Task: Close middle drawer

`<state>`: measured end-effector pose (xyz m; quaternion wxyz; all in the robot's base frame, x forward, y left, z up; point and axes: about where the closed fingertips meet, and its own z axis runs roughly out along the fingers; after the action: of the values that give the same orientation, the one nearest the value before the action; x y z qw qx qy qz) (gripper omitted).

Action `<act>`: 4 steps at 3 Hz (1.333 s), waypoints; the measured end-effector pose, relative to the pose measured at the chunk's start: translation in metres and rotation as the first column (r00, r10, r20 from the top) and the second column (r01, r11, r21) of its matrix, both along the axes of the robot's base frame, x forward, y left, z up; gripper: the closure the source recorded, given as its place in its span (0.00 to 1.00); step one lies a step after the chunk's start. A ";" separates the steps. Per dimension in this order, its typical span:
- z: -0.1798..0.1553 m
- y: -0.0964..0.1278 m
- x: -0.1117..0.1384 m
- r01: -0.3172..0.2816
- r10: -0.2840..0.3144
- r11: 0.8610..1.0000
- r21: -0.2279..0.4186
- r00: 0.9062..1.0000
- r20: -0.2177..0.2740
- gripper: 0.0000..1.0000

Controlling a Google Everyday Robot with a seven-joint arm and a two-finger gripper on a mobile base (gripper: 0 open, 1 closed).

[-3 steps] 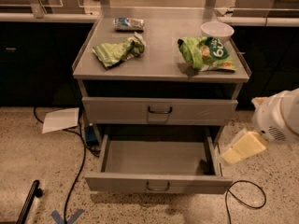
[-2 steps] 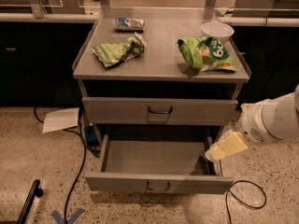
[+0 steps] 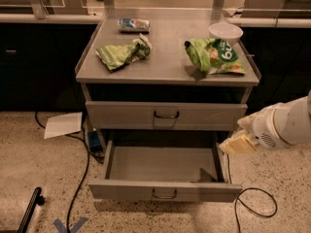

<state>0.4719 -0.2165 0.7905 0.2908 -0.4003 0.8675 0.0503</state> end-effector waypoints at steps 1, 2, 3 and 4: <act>0.000 0.000 0.000 0.000 0.000 1.000 0.000 1.000 0.000 0.65; -0.006 0.000 -0.002 0.008 -0.009 1.000 0.030 1.000 0.023 0.88; -0.056 0.002 -0.007 0.052 -0.057 0.989 0.135 0.998 0.031 1.00; -0.131 0.014 -0.003 0.119 -0.123 0.965 0.234 0.992 0.004 1.00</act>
Offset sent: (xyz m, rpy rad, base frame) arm -0.0048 -0.0035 -0.0206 0.0931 -0.0652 -0.0299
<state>0.4692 -0.2030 0.6598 0.3465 -0.3103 0.8756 0.1301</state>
